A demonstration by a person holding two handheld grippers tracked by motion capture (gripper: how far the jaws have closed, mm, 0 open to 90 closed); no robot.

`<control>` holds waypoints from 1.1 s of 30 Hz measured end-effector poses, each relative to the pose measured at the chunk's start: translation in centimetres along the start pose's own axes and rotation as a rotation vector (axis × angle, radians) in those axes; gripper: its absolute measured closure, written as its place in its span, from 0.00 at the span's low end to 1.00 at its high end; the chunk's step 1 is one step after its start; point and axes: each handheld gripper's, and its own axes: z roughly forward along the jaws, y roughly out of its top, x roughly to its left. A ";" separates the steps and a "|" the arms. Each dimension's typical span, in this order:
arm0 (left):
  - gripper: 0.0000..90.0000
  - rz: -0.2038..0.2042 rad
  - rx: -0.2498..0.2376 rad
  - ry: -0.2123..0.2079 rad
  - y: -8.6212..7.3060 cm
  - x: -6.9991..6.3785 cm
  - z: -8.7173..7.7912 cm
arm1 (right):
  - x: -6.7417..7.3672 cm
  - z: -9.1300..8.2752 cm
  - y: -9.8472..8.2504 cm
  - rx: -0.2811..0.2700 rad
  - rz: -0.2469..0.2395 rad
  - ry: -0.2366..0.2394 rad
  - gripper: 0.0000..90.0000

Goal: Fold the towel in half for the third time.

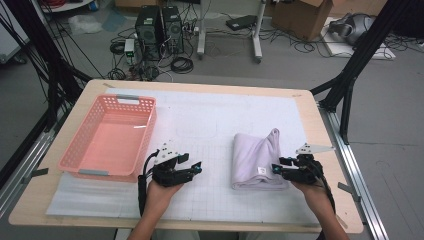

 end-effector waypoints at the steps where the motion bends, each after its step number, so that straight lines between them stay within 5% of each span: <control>1: 0.45 -0.002 -0.001 -0.003 -0.1 0.0 -0.1 | 0.0 0.3 0.0 0.015 -0.002 0.005 0.76; 2: 0.45 -0.004 -0.002 -0.003 -0.2 0.0 -0.2 | 0.2 0.3 0.0 0.020 -0.006 0.003 0.89; 4: 0.45 -0.002 -0.004 0.001 -0.4 0.1 -0.5 | 0.5 0.0 0.2 0.015 -0.029 -0.007 0.92; 12: 0.45 -0.008 -0.010 0.005 -1.1 0.6 -1.4 | 0.8 -2.6 0.6 0.071 -0.054 -0.130 0.92; 15: 0.45 -0.007 -0.013 0.007 -1.2 0.6 -1.7 | 0.7 -2.7 0.3 0.121 -0.046 -0.156 0.85; 17: 0.45 -0.006 -0.015 0.006 -1.3 0.7 -1.8 | 0.8 -3.1 0.4 0.098 -0.041 -0.178 0.74; 18: 0.45 -0.009 -0.015 0.008 -1.3 0.7 -1.8 | 0.9 -3.4 1.0 0.043 -0.049 -0.177 0.69; 23: 0.45 -0.005 -0.018 0.007 -1.2 0.8 -2.0 | 1.5 -2.9 3.5 -0.031 -0.103 -0.174 0.63; 28: 0.45 0.000 -0.018 0.013 -1.3 1.0 -2.5 | 2.2 0.4 6.7 -0.040 -0.159 -0.137 0.58; 31: 0.45 -0.003 -0.015 0.018 -1.5 1.1 -2.7 | 2.4 4.0 8.2 0.030 -0.162 -0.111 0.61; 32: 0.45 -0.002 -0.016 0.016 -1.5 1.1 -2.8 | 2.4 4.0 8.2 0.030 -0.162 -0.111 0.61; 33: 0.45 -0.002 -0.014 0.017 -1.6 1.1 -2.8 | 2.3 5.9 8.6 0.089 -0.160 -0.109 0.62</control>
